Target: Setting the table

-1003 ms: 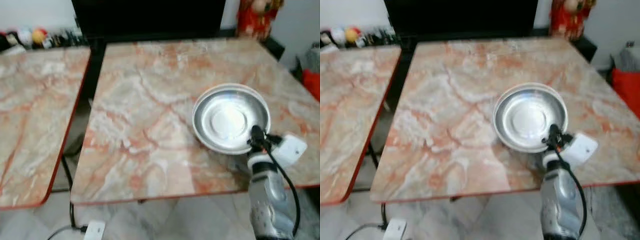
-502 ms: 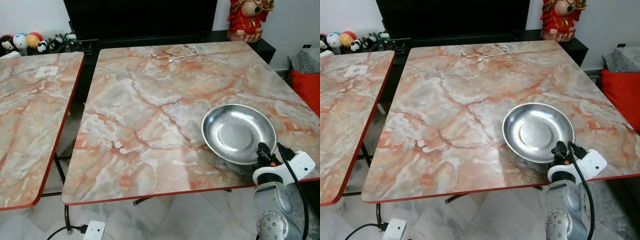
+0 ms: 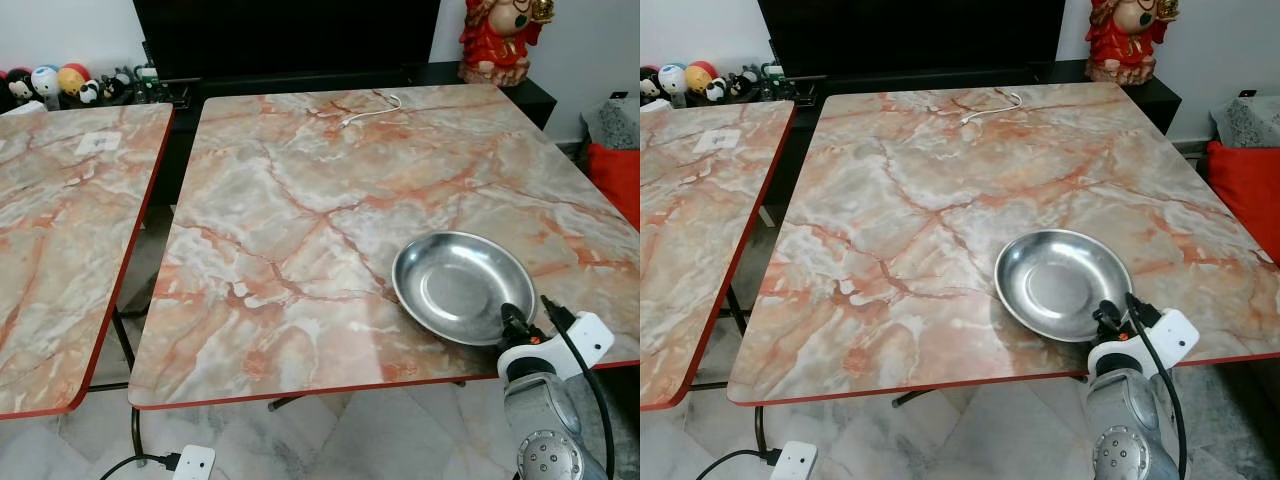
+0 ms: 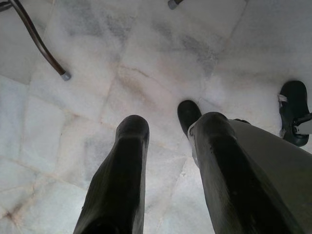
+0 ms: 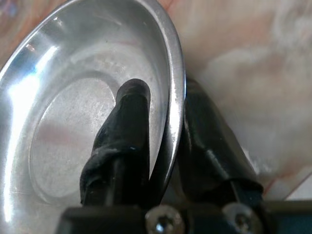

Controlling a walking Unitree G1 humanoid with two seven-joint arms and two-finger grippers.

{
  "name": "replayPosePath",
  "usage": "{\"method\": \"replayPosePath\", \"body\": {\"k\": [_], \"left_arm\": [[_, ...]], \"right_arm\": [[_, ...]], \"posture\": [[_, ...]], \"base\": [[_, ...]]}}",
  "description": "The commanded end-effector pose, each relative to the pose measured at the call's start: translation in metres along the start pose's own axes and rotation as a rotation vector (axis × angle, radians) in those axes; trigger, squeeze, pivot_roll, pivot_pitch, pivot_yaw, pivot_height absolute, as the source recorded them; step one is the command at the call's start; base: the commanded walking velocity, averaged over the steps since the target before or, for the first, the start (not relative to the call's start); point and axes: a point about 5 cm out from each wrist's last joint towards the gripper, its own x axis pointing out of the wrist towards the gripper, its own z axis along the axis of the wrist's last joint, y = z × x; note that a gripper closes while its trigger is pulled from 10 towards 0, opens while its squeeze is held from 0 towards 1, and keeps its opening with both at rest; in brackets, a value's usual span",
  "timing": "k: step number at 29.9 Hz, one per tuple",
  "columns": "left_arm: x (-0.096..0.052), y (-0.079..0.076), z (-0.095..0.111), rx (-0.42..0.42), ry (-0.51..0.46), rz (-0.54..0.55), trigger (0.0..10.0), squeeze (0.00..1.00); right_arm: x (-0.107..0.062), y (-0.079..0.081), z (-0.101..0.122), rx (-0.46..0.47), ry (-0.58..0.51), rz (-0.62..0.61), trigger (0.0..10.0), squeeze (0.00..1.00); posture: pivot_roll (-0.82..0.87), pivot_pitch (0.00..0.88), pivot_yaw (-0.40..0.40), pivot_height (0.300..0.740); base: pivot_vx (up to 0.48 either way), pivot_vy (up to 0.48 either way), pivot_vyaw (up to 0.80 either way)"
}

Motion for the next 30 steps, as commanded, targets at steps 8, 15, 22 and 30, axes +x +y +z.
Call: {"method": "replayPosePath", "body": {"k": [8,15,22,30], "left_arm": [[-0.002,0.002,-0.009,0.026,0.041,0.0,10.0,0.0],[-0.002,0.003,-0.009,0.024,0.039,0.004,10.0,0.0],[-0.002,0.003,-0.009,0.02,0.037,0.006,10.0,0.0],[-0.001,0.003,-0.006,0.008,0.029,0.009,10.0,0.0]], "right_arm": [[-0.003,0.001,0.002,-0.049,-0.002,-0.006,10.0,0.93],[-0.005,-0.001,0.007,-0.084,-0.035,-0.029,10.0,0.0],[-0.009,-0.001,0.011,-0.159,-0.075,-0.039,10.0,0.0],[-0.016,0.006,0.037,-0.576,-0.34,-0.017,10.0,0.0]], "posture": [[-0.13,0.035,0.018,0.74],[-0.13,0.06,0.014,0.74],[-0.13,0.072,0.012,0.74],[-0.14,0.078,0.019,0.74]], "base": [[0.0,0.0,0.0],[0.0,0.0,0.0],[0.0,0.0,0.0],[0.0,0.0,0.0]]}}
